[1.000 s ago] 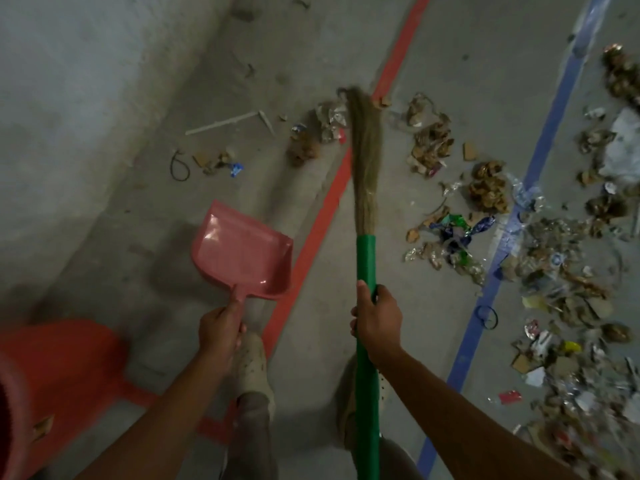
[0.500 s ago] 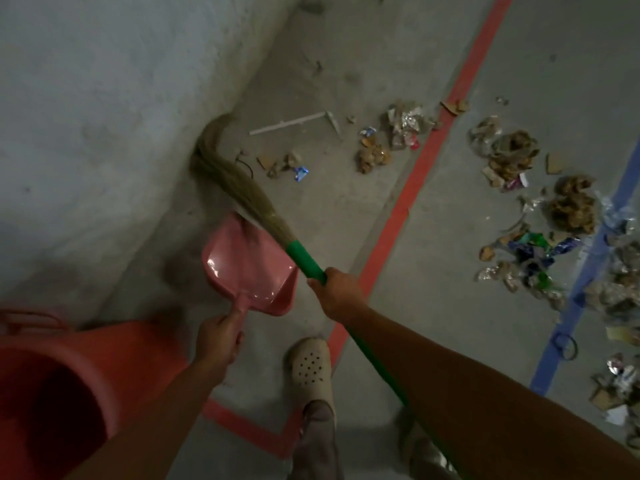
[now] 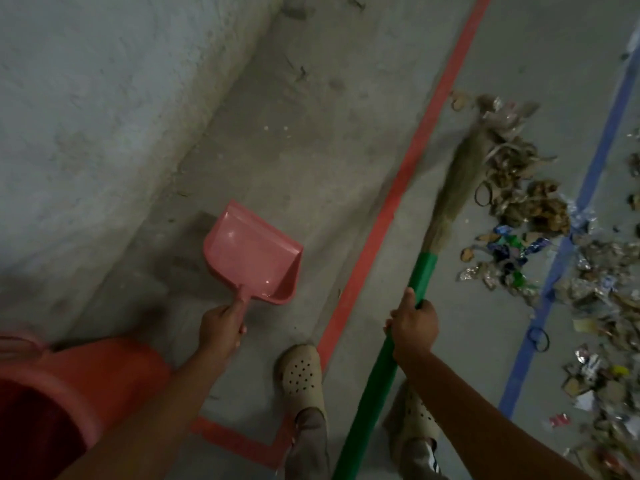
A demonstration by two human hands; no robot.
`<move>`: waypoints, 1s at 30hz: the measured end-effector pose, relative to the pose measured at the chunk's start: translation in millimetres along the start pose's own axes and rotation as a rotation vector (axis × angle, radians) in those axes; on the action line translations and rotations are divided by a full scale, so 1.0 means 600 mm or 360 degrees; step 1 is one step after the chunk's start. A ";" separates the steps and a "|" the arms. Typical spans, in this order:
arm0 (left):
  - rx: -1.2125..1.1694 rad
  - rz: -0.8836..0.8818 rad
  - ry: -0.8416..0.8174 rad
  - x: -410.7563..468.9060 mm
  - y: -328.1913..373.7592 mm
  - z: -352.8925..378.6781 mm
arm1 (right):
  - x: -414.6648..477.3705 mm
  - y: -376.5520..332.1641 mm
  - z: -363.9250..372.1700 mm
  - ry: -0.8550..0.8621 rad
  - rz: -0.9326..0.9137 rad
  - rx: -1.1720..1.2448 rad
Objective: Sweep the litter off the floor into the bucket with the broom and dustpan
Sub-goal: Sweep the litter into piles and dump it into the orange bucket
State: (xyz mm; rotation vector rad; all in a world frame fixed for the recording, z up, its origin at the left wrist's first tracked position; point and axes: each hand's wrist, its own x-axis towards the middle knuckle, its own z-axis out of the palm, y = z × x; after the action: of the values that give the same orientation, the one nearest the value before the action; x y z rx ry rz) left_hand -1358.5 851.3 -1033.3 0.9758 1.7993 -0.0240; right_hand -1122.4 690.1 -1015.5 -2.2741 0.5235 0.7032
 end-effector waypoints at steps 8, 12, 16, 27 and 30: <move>0.0108 0.0024 0.0028 -0.034 0.009 -0.005 | -0.060 -0.031 0.060 -0.0733 -0.0387 -0.0707; 0.0138 0.0120 -0.0004 -0.036 0.027 0.001 | -0.006 -0.045 0.054 -0.0872 -0.0262 -0.0867; 0.0207 0.0227 -0.0120 -0.045 0.073 0.045 | 0.094 -0.031 -0.009 -0.0641 0.0034 -0.0655; 0.0334 0.0515 -0.0459 -0.143 0.173 0.327 | 0.251 -0.004 -0.324 -0.0005 0.0083 0.0038; 0.0403 0.0583 -0.0486 -0.173 0.188 0.404 | 0.260 0.005 -0.374 -0.0121 -0.0067 0.0024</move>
State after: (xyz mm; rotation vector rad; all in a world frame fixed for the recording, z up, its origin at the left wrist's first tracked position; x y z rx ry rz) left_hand -1087.9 757.9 -1016.1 1.3915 1.3403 -0.1667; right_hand -928.3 502.2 -974.4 -2.2286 0.4422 0.7587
